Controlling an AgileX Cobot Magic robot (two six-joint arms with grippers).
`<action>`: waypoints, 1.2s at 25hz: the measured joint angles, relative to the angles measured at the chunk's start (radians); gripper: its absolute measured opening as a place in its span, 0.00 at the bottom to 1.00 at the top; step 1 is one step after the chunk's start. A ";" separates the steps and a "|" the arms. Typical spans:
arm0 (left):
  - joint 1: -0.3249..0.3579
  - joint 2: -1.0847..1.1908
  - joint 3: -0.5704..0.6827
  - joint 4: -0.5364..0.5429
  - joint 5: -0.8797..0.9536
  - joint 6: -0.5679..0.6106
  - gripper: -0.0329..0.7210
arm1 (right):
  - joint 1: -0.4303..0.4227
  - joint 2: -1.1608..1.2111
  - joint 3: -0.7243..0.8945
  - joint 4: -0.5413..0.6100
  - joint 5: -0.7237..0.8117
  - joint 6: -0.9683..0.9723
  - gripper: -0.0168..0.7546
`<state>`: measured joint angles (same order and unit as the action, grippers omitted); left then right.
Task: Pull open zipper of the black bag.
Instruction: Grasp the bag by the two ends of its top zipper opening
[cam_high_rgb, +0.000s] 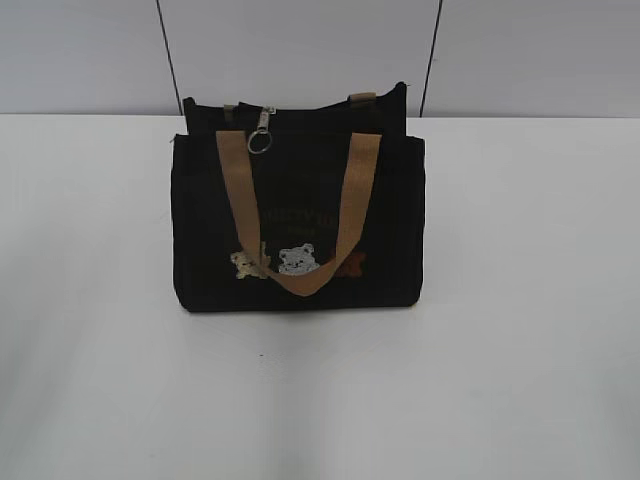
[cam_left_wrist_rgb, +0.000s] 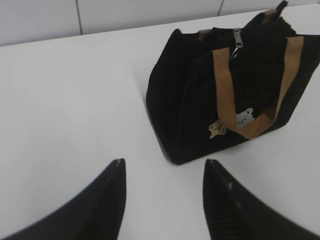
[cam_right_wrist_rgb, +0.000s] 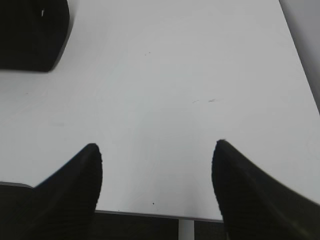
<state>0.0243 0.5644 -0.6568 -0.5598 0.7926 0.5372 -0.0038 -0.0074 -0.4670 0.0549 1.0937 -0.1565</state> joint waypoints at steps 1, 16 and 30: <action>0.000 0.035 0.000 -0.041 -0.021 0.072 0.54 | 0.000 0.000 0.000 0.000 0.000 0.000 0.70; 0.000 0.613 -0.006 -0.829 0.005 1.121 0.57 | 0.000 0.000 0.000 0.000 0.000 0.000 0.70; 0.000 1.028 -0.021 -1.061 0.054 1.562 0.80 | 0.000 0.000 0.000 0.000 0.000 0.000 0.70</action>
<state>0.0243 1.5922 -0.6775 -1.6210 0.8463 2.0997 -0.0038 -0.0074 -0.4670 0.0549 1.0937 -0.1565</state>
